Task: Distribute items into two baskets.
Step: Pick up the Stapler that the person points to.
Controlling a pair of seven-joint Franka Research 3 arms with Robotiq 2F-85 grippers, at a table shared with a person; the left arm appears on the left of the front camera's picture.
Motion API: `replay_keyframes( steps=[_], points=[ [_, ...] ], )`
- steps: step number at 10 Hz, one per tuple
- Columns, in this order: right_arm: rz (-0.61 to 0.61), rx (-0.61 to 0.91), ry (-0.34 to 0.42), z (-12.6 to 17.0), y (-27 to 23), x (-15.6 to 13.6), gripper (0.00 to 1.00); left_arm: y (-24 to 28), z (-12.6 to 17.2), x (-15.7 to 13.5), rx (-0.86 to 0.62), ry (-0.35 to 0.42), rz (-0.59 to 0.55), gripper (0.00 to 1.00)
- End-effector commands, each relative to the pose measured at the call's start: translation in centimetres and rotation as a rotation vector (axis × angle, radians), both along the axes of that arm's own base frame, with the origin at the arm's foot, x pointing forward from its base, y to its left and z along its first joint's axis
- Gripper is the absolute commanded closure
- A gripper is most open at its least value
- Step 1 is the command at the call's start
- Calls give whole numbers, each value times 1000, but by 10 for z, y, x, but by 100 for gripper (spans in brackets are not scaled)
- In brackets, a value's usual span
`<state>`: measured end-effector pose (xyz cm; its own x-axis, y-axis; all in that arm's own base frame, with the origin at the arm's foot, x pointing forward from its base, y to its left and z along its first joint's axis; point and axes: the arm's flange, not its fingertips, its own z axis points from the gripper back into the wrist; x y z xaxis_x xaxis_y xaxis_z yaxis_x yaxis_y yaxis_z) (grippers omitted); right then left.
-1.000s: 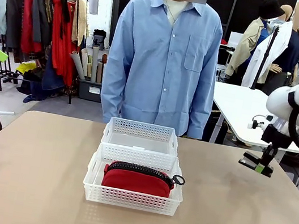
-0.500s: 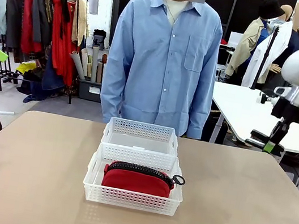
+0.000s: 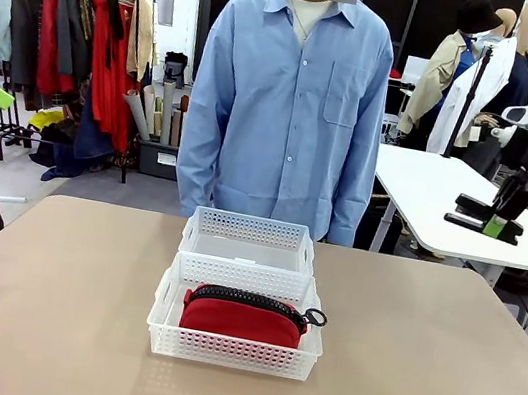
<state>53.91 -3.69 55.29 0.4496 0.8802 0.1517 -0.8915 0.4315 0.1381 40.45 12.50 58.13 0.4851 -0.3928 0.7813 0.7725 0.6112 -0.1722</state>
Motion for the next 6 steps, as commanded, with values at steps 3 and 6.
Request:
replay_keyframes(
  steps=[3,6],
  points=[
    [3,2,9,4,0,-5,77,0,0,-1,-21,-13,-8,0],
    [3,2,9,4,0,-5,77,0,0,-1,-21,-13,-8,0]
  ],
)
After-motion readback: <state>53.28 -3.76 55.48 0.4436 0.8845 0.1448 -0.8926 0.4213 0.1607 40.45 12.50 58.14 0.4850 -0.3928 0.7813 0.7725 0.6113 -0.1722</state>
